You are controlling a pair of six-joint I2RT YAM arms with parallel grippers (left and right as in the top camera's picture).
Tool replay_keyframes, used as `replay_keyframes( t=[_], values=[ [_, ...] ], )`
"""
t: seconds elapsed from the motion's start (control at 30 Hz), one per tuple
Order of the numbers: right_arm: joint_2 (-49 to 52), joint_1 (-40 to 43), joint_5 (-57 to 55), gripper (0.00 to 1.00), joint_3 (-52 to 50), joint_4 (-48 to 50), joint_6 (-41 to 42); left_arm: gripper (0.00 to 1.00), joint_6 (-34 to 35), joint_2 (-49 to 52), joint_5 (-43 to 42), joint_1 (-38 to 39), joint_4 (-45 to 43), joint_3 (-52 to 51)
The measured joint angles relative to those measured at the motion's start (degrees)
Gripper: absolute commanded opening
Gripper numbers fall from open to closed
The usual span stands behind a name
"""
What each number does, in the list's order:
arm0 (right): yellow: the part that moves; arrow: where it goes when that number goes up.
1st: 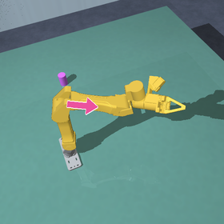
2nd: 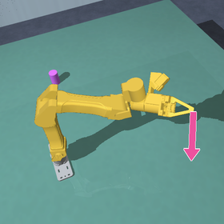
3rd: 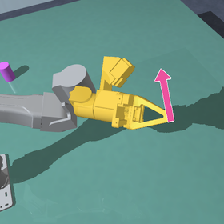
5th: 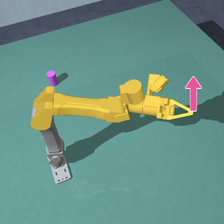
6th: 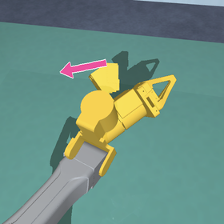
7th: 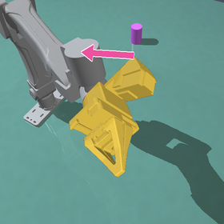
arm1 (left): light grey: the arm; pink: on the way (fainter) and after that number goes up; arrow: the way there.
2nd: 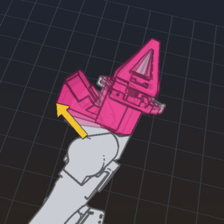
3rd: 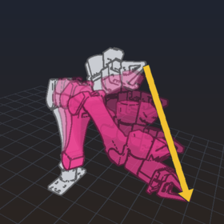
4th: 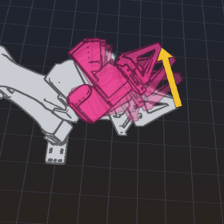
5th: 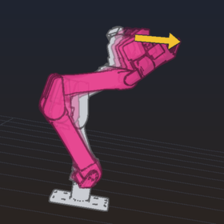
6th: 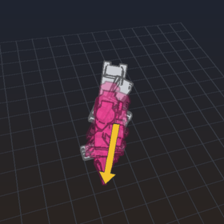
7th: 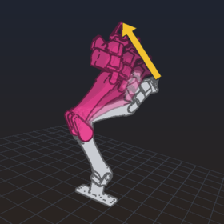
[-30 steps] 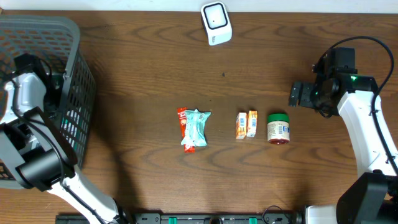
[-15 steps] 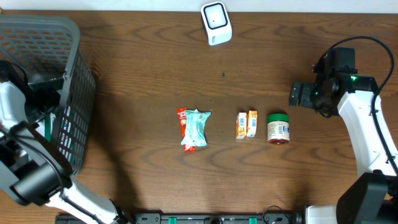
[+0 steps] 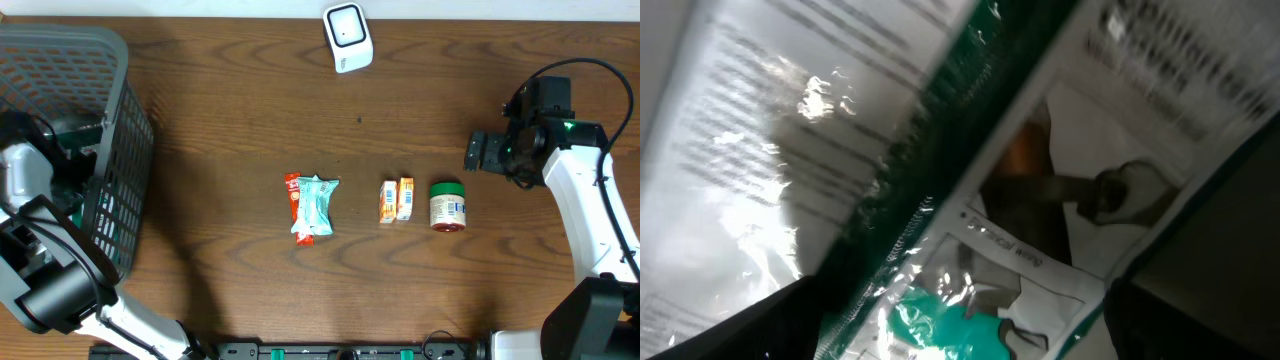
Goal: Scan the item barcode
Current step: 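Grasp the green-and-white gloves pack with the left gripper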
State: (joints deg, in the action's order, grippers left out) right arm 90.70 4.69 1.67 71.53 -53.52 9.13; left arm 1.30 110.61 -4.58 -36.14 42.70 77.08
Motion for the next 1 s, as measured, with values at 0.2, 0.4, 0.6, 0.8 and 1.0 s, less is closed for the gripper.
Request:
replay_keyframes(
  t=[0.2,0.4,0.6,0.8,1.0],
  values=[
    [0.0,0.0,0.0,0.99,0.0,0.0,0.0,0.90,-4.0,0.0,0.0,0.6,-1.4,-0.8],
    [0.0,0.0,0.0,0.99,0.0,0.0,0.0,0.91,-6.6,-0.1,-3.9,0.6,-2.7,-0.8],
    [0.0,0.0,0.0,0.99,0.0,0.0,0.0,0.91,-8.4,-0.9,-9.4,0.6,-2.7,-0.7],
    [0.0,0.0,0.0,0.99,0.0,0.0,0.0,0.91,-8.9,-2.0,-11.0,1.0,-2.7,-0.7],
    [0.0,0.0,0.0,0.99,0.0,0.0,0.0,0.91,-8.7,-2.0,-8.9,2.6,-2.6,-0.7]
  ],
)
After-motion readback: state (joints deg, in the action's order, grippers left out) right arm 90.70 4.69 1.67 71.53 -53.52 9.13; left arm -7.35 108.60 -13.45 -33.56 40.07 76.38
